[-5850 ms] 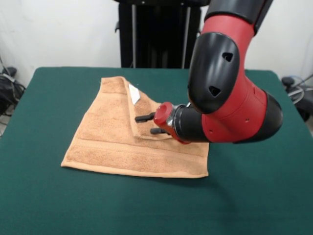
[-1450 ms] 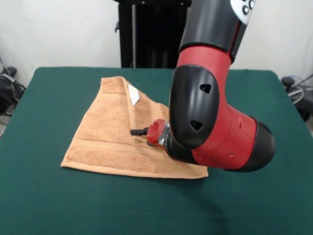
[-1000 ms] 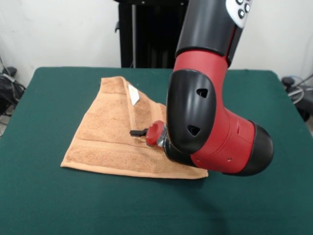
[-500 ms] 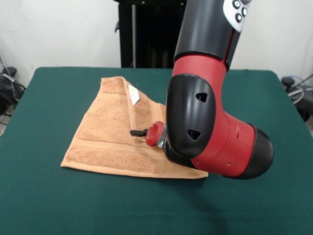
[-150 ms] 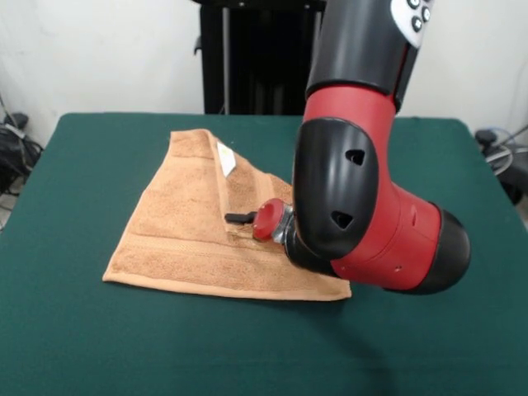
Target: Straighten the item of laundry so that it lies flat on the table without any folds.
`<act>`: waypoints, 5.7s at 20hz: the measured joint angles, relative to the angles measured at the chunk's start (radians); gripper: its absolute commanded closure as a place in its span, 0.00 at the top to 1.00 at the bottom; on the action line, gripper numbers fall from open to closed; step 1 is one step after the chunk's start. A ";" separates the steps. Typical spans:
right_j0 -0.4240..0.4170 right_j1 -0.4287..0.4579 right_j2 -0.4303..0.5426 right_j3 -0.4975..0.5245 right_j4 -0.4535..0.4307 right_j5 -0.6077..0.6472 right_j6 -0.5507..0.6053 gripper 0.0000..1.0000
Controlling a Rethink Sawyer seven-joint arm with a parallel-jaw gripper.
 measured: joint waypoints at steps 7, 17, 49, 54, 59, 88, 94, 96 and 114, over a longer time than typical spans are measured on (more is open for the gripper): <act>0.020 -0.027 0.001 0.041 0.000 -0.024 0.000 1.00; 0.008 -0.037 0.002 0.036 0.000 -0.024 0.000 1.00; -0.038 -0.020 0.002 -0.069 0.000 -0.020 0.000 1.00; -0.038 -0.020 0.003 -0.069 0.000 -0.020 0.000 1.00; -0.038 -0.020 0.003 -0.068 0.000 -0.020 0.000 1.00; -0.036 -0.011 0.054 -0.023 -0.001 -0.020 0.000 1.00; -0.036 -0.010 0.054 -0.023 -0.001 -0.020 0.000 1.00; -0.036 -0.010 0.054 -0.023 -0.001 -0.020 0.000 1.00; -0.073 0.024 0.053 -0.110 -0.001 0.057 0.000 1.00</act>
